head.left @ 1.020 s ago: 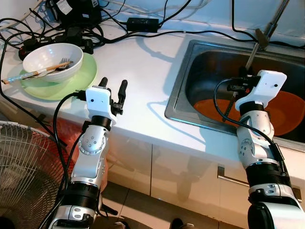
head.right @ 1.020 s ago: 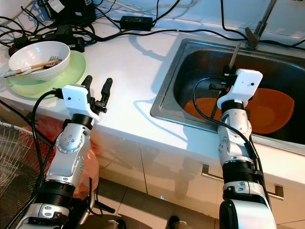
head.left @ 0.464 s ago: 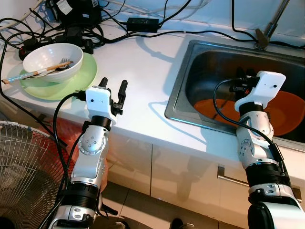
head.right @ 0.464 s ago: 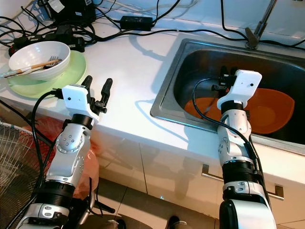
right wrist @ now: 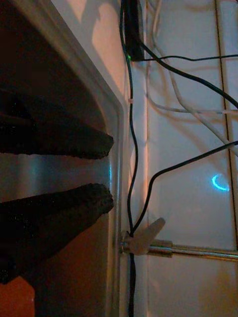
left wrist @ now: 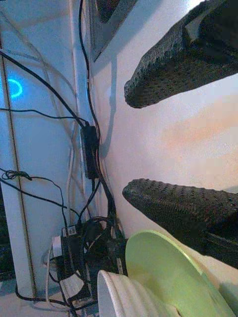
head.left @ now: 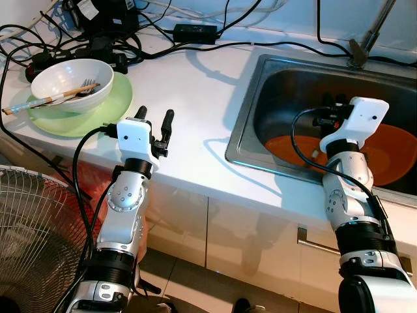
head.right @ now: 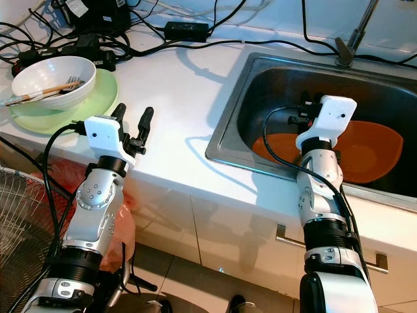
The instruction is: Kitchen organization
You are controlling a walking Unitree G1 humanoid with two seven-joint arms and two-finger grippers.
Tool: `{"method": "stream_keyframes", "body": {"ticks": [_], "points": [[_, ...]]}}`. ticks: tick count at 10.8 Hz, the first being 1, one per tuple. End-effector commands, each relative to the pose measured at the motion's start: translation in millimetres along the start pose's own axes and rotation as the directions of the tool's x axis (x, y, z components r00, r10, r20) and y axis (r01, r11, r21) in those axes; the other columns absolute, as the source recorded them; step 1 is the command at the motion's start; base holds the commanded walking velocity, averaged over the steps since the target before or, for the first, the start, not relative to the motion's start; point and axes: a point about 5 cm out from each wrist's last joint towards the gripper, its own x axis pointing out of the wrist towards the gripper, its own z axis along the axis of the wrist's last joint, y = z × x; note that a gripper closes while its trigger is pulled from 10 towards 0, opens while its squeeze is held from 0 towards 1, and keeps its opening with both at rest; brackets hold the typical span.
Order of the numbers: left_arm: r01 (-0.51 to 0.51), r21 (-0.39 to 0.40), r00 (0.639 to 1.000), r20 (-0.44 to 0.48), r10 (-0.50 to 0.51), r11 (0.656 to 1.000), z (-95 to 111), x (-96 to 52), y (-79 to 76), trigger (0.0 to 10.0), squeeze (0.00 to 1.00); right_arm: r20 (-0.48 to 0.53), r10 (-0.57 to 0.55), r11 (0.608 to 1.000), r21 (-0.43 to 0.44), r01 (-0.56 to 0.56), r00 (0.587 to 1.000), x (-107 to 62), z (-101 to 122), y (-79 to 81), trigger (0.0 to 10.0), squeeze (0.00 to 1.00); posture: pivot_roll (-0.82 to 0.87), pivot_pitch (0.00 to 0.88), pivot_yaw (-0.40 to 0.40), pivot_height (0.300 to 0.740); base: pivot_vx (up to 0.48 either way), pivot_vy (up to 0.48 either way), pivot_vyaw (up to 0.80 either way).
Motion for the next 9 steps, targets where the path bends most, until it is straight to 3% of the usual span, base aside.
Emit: {"method": "stream_keyframes", "body": {"ticks": [1, 6, 9], "points": [[-0.006, 0.001, 1.000, -0.022, 0.006, 1.000, -3.7, -1.5, 2.7, 10.0, 0.00, 0.018, 0.007, 1.000, 0.012, -0.007, 1.000, 4.1, 6.9, 2.6, 10.0, 0.00, 0.08, 0.174, 0.013, 0.740, 0.000, 0.000, 0.00], [-0.031, 0.017, 0.999, -0.017, 0.031, 0.999, -1.8, 0.9, 2.1, 10.0, 0.00, 0.061, 0.068, 0.980, 0.184, -0.078, 0.996, 16.9, 36.6, 21.5, 10.0, 0.00, 0.08, 0.169, 0.015, 0.740, 0.000, 0.000, 0.00], [-0.042, 0.021, 0.999, -0.019, 0.042, 0.999, -2.5, 0.3, 2.0, 10.0, 0.00, 0.030, 0.082, 0.970, 0.228, -0.087, 0.996, 15.6, 33.7, 22.6, 10.0, 0.00, 0.08, 0.165, 0.009, 0.740, 0.000, 0.000, 0.00]]}}
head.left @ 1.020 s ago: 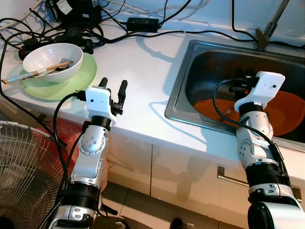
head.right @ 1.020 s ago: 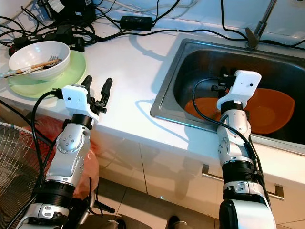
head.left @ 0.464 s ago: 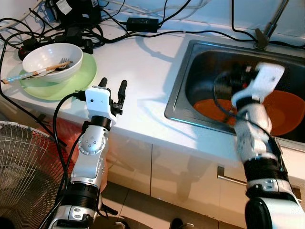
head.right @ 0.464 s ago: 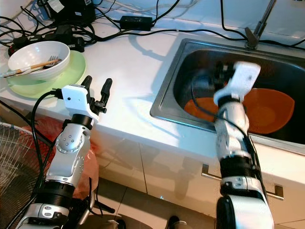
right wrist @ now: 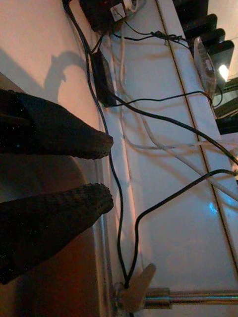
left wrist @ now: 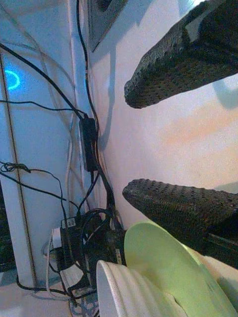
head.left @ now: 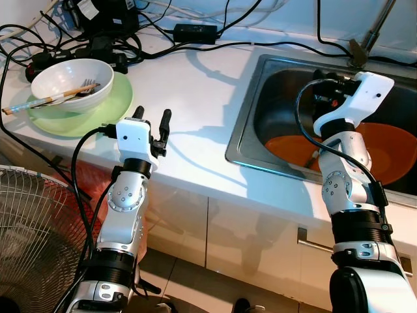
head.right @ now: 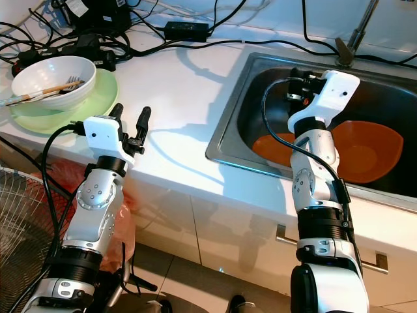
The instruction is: Kitchen organization
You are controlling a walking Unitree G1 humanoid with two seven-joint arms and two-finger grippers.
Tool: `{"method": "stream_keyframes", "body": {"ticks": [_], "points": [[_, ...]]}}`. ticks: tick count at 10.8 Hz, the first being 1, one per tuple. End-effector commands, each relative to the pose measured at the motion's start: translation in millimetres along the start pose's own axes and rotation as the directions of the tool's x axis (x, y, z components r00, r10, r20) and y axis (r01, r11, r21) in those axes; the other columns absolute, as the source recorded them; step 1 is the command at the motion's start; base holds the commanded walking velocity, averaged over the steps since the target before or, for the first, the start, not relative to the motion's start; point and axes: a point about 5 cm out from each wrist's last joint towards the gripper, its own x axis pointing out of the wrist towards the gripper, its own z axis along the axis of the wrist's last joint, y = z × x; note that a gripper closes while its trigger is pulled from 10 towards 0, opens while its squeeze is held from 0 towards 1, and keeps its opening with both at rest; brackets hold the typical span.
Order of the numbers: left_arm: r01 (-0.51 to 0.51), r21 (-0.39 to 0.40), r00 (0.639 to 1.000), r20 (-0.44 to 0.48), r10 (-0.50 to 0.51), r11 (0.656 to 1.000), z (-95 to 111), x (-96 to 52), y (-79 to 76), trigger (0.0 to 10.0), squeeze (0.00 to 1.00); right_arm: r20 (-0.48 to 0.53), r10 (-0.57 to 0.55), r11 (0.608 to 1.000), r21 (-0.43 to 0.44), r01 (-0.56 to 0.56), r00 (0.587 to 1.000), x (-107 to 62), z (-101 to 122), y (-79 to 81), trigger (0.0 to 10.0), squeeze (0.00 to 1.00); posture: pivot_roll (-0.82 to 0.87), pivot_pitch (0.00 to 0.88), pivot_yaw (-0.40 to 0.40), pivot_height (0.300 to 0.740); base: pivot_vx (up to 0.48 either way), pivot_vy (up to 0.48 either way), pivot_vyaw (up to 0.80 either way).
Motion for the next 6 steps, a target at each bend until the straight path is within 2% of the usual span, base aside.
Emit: {"method": "stream_keyframes", "body": {"ticks": [1, 3, 4, 6], "points": [[-0.019, 0.010, 1.000, -0.016, 0.019, 1.000, -1.7, -0.6, 1.4, 10.0, 0.00, -0.015, -0.006, 1.000, 0.015, 0.006, 1.000, -1.9, -1.4, -2.3, 10.0, 0.00, 0.08, 0.165, 0.009, 0.740, 0.000, 0.000, 0.00], [-0.127, -0.023, 0.992, -0.002, 0.127, 0.992, 5.6, -8.4, -0.8, 10.0, 0.00, -0.039, -0.012, 1.000, 0.022, 0.013, 0.999, -5.2, -6.4, -2.8, 10.0, 0.00, 0.08, 0.163, 0.017, 0.740, 0.000, 0.000, 0.00], [-0.172, -0.086, 0.985, -0.002, 0.173, 0.981, 8.6, -13.3, -6.8, 10.0, 0.00, -0.042, -0.011, 1.000, 0.026, 0.012, 0.999, -5.5, -7.2, -3.1, 10.0, 0.00, 0.09, 0.159, 0.017, 0.740, 0.000, 0.000, 0.00], [-0.189, -0.113, 0.981, 0.028, 0.194, 0.975, 21.7, -11.2, -15.5, 10.0, 0.00, -0.049, -0.006, 1.000, 0.027, 0.007, 0.999, -6.0, -8.7, -2.5, 10.0, 0.00, 0.09, 0.150, 0.018, 0.740, 0.000, 0.000, 0.00]]}}
